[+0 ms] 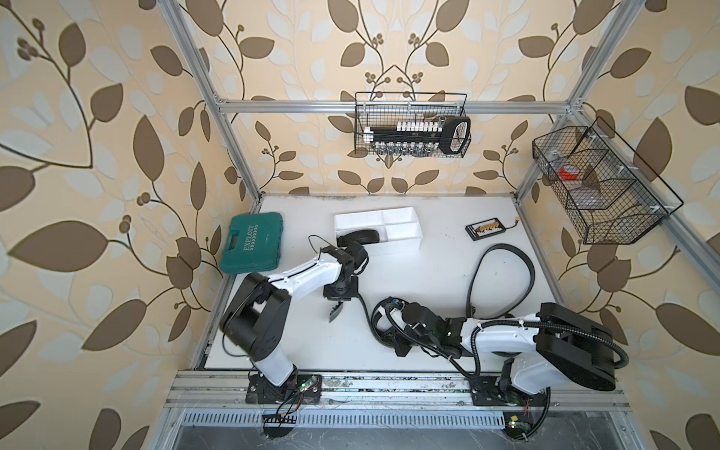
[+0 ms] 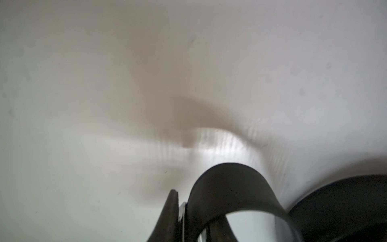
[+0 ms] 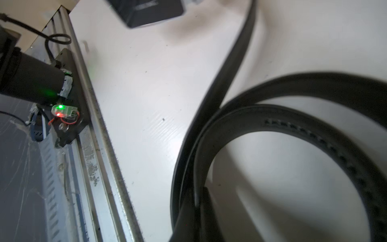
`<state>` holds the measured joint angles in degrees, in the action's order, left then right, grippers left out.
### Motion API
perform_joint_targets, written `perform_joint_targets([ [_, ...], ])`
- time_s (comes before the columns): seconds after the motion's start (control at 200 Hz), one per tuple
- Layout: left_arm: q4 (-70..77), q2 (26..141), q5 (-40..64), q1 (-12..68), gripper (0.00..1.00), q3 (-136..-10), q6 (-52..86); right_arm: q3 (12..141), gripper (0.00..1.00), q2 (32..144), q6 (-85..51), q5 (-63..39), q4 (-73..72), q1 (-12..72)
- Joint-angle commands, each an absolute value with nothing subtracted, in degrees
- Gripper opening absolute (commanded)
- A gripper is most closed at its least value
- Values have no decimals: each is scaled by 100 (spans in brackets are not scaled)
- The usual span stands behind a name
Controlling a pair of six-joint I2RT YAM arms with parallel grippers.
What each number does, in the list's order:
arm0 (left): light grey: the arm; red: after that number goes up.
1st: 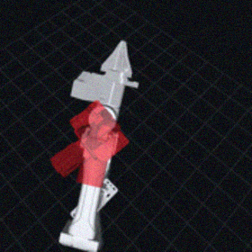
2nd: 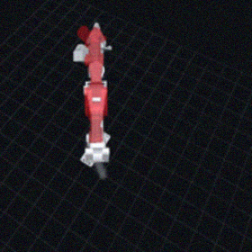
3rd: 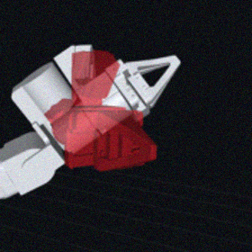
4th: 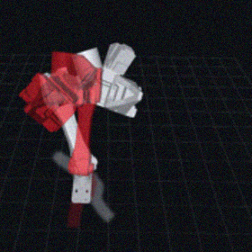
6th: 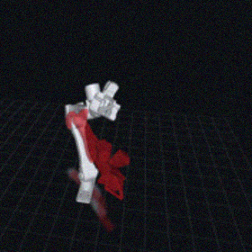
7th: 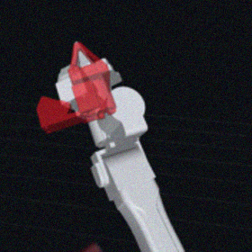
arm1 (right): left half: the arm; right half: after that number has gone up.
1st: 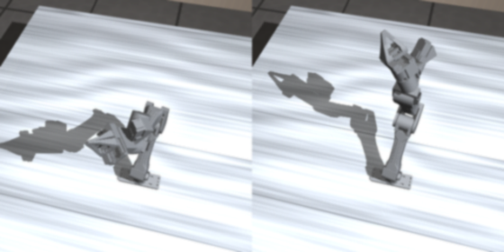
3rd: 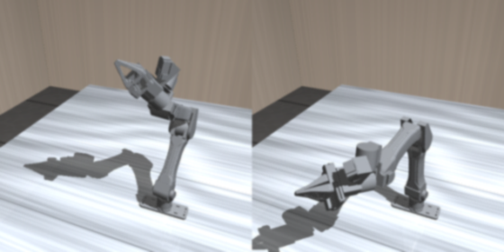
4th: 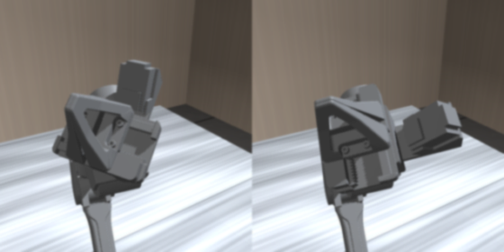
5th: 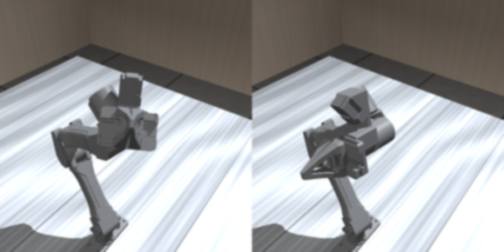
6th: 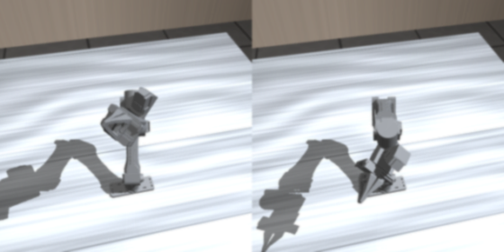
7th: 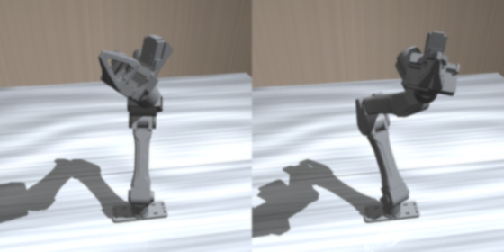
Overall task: Place the belts into the storage roll
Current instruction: Roll the belt at the center of the board.
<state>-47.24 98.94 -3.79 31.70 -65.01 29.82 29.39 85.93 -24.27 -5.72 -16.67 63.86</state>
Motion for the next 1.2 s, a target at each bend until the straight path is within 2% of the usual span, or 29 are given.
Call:
perform_joint_targets([
  [0.0,-4521,10533,175,3239,0,-7063,2634,2811,0,8752,-2275,-547,-1696,6693],
  [0.15,-4477,11196,143,3564,0,-7997,2201,2839,0,8771,-2053,-481,-1781,6863],
  [0.565,-5530,13486,1349,4461,0,-11637,532,3196,0,9147,-1572,-106,-1962,6975],
  [0.635,-5670,13703,1550,4580,19,-12153,412,3272,0,9289,-1518,14,-2003,6976],
  [0.69,-5713,13783,1684,4660,37,-12362,368,3302,0,9400,-1512,106,-2066,6972],
  [0.84,-5587,13611,1775,4755,82,-12376,512,3379,0,9706,-1544,363,-2208,6973],
  [0.905,-5461,13484,1939,4764,98,-12349,618,3375,0,9774,-1591,477,-2297,6971],
  [1.085,-5115,12706,1780,4740,99,-12511,1199,3244,0,9765,-1747,750,-2521,6980],
  [1.145,-4389,11911,1645,4708,99,-11926,1440,3209,0,9758,-1774,791,-2550,6976],
  [1.195,-3444,11051,1481,4682,99,-10908,1660,3207,0,9763,-1773,800,-2553,6977],
])
